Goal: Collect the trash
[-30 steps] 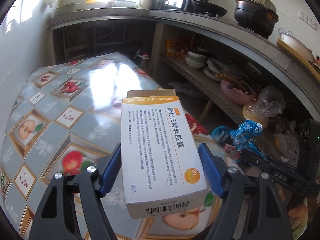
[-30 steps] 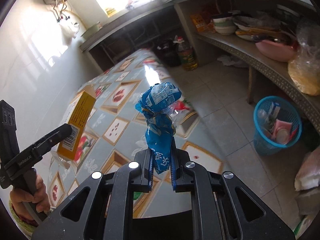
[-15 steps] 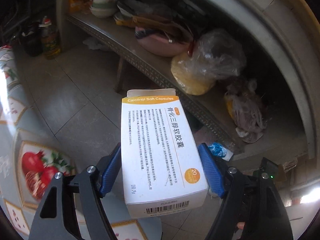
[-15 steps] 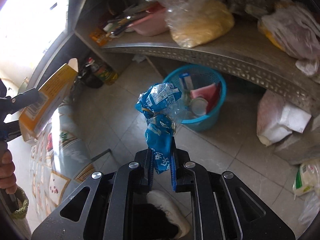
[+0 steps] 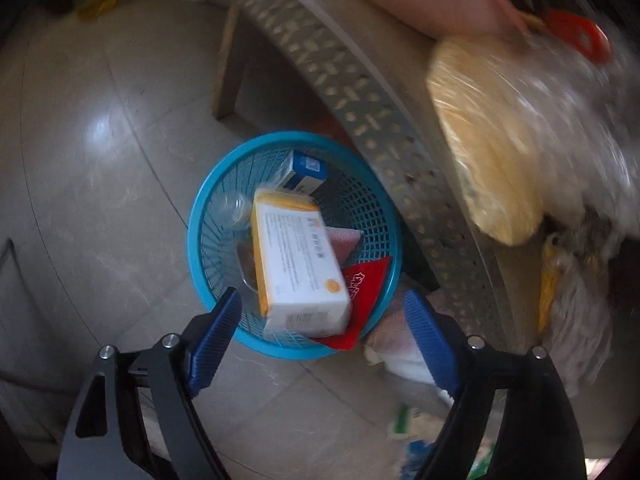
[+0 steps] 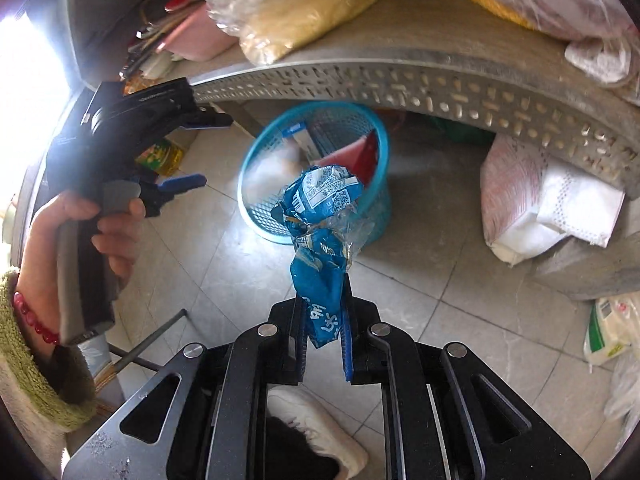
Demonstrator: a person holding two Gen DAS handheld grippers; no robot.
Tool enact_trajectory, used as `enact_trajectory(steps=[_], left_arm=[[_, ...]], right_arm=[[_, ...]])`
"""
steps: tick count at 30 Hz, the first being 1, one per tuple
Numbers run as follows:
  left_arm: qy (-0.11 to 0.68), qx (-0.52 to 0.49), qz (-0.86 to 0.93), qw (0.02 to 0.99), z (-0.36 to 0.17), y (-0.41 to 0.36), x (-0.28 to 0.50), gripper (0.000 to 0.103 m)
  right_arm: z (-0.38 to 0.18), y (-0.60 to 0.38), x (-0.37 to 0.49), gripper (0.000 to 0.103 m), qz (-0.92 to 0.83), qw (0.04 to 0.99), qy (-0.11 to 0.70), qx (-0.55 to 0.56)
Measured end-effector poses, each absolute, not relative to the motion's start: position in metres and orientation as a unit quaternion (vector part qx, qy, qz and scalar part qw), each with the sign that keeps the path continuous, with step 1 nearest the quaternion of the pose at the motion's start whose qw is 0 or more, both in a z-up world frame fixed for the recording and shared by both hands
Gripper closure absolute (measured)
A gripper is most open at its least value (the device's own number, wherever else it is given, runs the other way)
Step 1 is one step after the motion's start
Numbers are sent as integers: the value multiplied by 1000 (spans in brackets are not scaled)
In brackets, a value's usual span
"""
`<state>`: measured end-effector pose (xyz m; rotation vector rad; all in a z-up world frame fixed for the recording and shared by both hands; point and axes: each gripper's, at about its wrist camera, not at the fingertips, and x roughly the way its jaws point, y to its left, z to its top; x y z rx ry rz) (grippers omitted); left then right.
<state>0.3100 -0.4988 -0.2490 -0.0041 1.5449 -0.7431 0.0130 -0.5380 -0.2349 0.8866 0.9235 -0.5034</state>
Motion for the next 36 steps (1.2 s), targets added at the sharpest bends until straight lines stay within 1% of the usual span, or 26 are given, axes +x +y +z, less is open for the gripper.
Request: enact_trajectory(steps=[2, 5, 9, 12, 16, 21, 22, 23, 24, 26, 28, 31, 36], left_arm=[[689, -17, -321, 649, -247, -489, 318, 22], [680, -4, -325, 657, -229, -476, 328, 22], [669, 7, -341, 660, -189, -448, 332, 22], [662, 20, -358, 659, -151, -418, 327, 21], [638, 21, -388, 665, -96, -359, 312, 17], [601, -9, -400, 692, -50, -272, 283, 13], [594, -14, -392, 703, -45, -255, 277, 13], [586, -20, -383, 714, -42, -240, 271, 13], [578, -24, -372, 726, -40, -225, 264, 13], [566, -34, -361, 741, -35, -204, 249, 13], [551, -47, -354, 755, -30, -182, 238, 13], [527, -58, -338, 778, -25, -156, 220, 11], [477, -43, -317, 819, -18, -134, 190, 9]], right_arm=[[-240, -538, 14, 91, -232, 772, 431, 406], [-245, -538, 21, 91, -230, 773, 437, 398], [-245, -539, 36, 91, -221, 785, 438, 378], [-245, -538, 58, 91, -207, 799, 438, 357], [-251, -532, 99, 91, -191, 815, 446, 317], [-264, -525, 153, 88, -183, 829, 457, 266], [-266, -523, 164, 86, -184, 832, 458, 253], [-270, -522, 174, 76, -186, 835, 460, 238], [-273, -521, 184, 62, -188, 837, 464, 223], [-279, -518, 197, 52, -210, 833, 478, 180], [-284, -516, 201, 52, -226, 829, 489, 151], [-282, -517, 186, 51, -231, 824, 491, 163], [-247, -508, 133, 50, -239, 833, 467, 174]])
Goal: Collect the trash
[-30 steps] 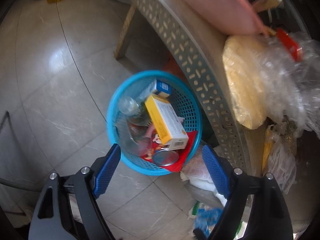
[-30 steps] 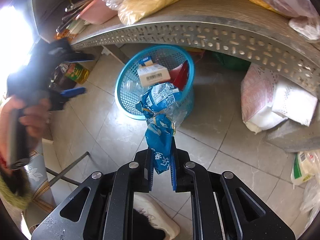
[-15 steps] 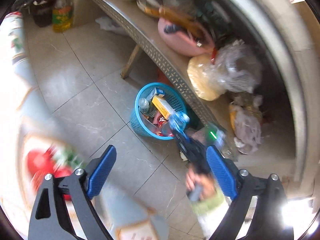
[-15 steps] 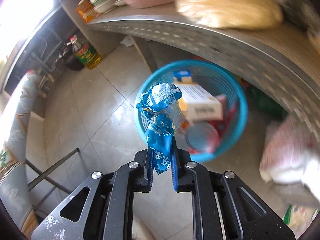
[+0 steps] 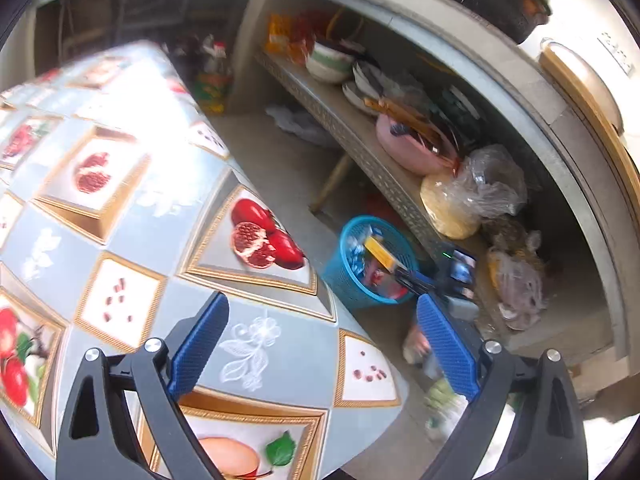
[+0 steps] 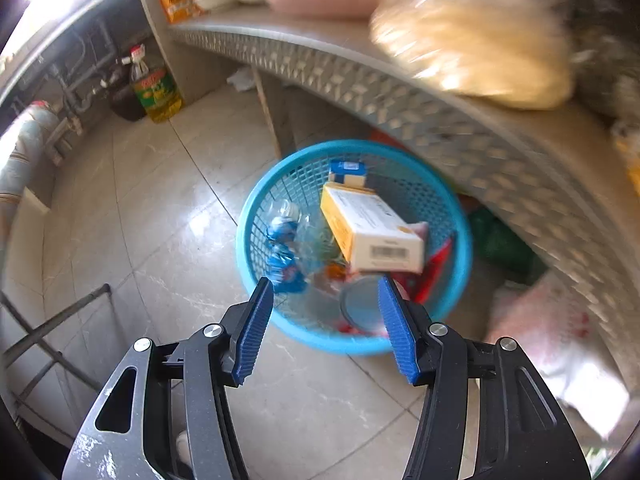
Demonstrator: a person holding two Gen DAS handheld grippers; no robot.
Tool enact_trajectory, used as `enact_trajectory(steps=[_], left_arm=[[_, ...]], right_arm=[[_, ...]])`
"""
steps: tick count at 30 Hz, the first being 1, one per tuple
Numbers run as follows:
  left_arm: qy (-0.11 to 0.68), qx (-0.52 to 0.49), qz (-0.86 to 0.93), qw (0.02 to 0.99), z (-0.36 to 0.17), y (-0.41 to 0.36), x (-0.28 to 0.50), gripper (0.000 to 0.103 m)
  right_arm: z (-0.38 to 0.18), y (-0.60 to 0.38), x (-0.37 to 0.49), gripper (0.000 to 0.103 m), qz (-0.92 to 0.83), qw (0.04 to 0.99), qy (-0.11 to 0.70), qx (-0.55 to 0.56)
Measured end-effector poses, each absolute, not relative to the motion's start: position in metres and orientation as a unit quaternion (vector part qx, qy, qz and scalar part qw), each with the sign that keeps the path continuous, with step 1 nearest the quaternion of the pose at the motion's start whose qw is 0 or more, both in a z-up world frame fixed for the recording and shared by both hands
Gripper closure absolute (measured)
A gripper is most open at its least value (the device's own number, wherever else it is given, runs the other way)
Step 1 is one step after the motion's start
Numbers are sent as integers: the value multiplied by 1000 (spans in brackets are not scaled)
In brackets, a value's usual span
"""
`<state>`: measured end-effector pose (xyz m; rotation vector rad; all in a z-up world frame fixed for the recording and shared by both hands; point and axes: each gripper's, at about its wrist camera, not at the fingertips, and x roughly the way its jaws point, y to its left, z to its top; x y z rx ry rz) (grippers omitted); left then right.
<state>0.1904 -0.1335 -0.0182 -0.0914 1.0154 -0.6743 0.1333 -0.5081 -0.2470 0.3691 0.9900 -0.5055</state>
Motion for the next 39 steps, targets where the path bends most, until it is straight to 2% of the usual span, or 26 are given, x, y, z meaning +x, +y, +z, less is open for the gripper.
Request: enact_trajectory(steps=[3, 6, 10, 11, 14, 18, 24, 29, 33, 39], left_arm=[[436, -39, -318, 841, -12, -129, 172, 6], [403, -49, -317, 857, -5, -126, 154, 6], [378, -81, -280, 879, 2, -112, 133, 6], [376, -79, -272, 882, 4, -113, 129, 6], [368, -57, -226, 900, 7, -112, 112, 6], [360, -22, -175, 916, 10, -105, 89, 6], [324, 29, -114, 939, 7, -82, 49, 6], [327, -32, -57, 943, 8, -58, 39, 6], [359, -62, -16, 931, -1, -43, 32, 6], [416, -2, 2, 909, -24, -48, 18, 6]], right_arm=[[-217, -493, 91, 44, -234, 845, 440, 195], [-188, -467, 62, 43, -217, 854, 427, 200], [-136, -422, 38, 25, -191, 880, 401, 169], [-122, -411, 36, 18, -187, 887, 391, 160], [-81, -377, 16, 8, -180, 909, 353, 127], [-49, -336, -2, 8, -166, 929, 322, 80], [-39, -286, -23, 8, -146, 937, 315, 38], [-34, -258, -33, 8, -147, 942, 303, -9], [-33, -252, -39, 8, -155, 939, 306, -31], [-42, -256, -51, 8, -171, 929, 328, -26]])
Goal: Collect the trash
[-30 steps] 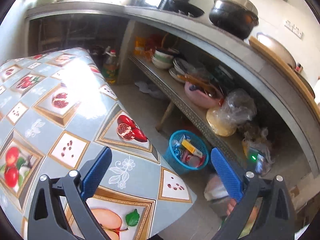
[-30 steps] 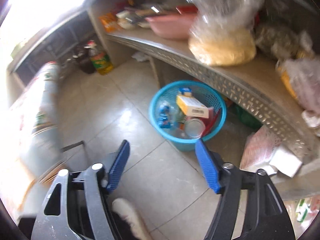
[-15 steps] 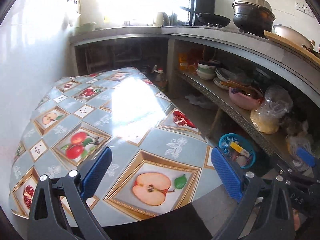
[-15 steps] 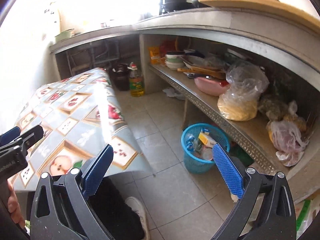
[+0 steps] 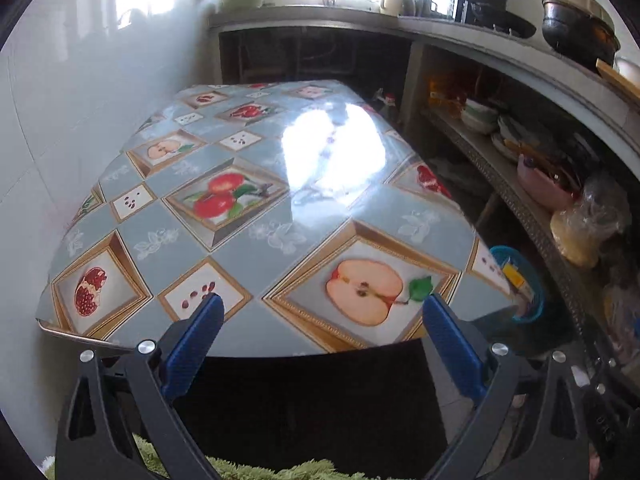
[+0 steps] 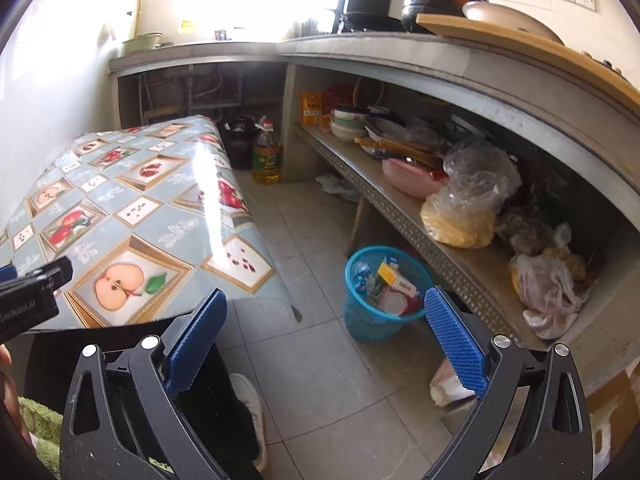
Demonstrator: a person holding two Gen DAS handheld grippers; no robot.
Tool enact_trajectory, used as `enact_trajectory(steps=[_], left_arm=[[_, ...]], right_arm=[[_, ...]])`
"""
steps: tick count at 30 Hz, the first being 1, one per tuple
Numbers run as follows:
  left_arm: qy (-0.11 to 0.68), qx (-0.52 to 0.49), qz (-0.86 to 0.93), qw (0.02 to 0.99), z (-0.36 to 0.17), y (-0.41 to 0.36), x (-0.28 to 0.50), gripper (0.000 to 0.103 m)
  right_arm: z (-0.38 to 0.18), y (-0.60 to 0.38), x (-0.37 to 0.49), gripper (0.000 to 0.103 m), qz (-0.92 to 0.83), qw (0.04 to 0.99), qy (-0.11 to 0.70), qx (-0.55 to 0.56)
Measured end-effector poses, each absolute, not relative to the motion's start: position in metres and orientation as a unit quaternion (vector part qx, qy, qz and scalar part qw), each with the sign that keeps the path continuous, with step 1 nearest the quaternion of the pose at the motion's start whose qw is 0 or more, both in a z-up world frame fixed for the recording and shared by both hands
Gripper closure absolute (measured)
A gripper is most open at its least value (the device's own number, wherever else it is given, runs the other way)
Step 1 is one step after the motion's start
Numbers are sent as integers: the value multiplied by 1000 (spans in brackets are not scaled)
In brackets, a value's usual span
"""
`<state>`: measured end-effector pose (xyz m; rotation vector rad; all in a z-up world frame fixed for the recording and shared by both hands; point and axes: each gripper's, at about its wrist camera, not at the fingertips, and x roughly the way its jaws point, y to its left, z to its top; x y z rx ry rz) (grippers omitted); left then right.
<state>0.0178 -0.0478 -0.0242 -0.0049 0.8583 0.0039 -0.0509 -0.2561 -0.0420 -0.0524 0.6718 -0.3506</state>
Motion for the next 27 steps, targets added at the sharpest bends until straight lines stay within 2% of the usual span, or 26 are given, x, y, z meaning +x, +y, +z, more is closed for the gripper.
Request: enact_trajectory(steps=[13, 27], left_arm=[[428, 55, -10, 902, -22, -69, 12, 6], [438, 68, -10, 896, -26, -75, 16, 6]], right_arm=[[-55, -279, -63, 8, -210, 916, 343, -5], [-58, -281, -62, 8, -204, 917, 341, -1]])
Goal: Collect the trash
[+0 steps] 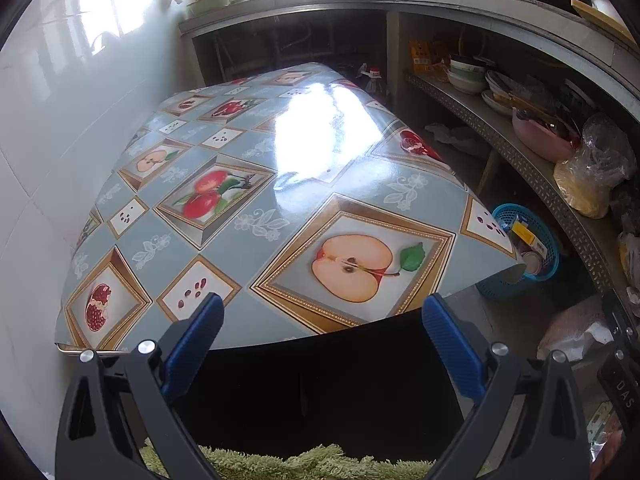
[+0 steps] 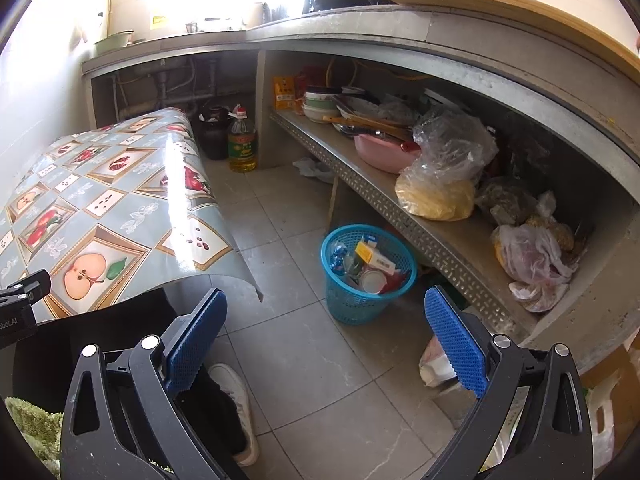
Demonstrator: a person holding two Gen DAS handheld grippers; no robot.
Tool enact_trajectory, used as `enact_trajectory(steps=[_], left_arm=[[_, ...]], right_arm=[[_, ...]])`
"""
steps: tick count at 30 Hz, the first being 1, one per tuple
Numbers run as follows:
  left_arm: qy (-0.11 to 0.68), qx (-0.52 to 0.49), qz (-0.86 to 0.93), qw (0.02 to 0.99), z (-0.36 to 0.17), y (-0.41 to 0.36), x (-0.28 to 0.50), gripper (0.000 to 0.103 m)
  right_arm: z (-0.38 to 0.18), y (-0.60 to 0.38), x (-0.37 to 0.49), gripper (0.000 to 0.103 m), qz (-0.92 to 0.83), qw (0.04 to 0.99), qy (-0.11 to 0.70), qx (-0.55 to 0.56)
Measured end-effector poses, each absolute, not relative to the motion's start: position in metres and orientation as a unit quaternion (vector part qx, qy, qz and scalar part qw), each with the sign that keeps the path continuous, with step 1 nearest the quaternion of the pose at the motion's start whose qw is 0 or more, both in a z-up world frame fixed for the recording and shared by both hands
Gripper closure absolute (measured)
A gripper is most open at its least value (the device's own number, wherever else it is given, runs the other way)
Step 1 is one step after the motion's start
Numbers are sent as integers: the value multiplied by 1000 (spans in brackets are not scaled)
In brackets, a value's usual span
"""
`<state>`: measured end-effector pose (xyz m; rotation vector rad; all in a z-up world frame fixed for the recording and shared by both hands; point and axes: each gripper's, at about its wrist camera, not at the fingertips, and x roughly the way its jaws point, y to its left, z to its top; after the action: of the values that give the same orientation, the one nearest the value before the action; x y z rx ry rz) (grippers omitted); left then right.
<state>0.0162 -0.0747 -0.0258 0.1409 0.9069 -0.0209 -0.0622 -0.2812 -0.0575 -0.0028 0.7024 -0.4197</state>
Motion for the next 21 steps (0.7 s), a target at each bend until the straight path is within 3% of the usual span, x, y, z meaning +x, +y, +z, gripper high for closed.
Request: enact_trajectory(steps=[21], left_arm=[[437, 69, -16, 897, -25, -76, 17, 6]], right_arm=[[-54, -282, -62, 8, -203, 919, 337, -7]])
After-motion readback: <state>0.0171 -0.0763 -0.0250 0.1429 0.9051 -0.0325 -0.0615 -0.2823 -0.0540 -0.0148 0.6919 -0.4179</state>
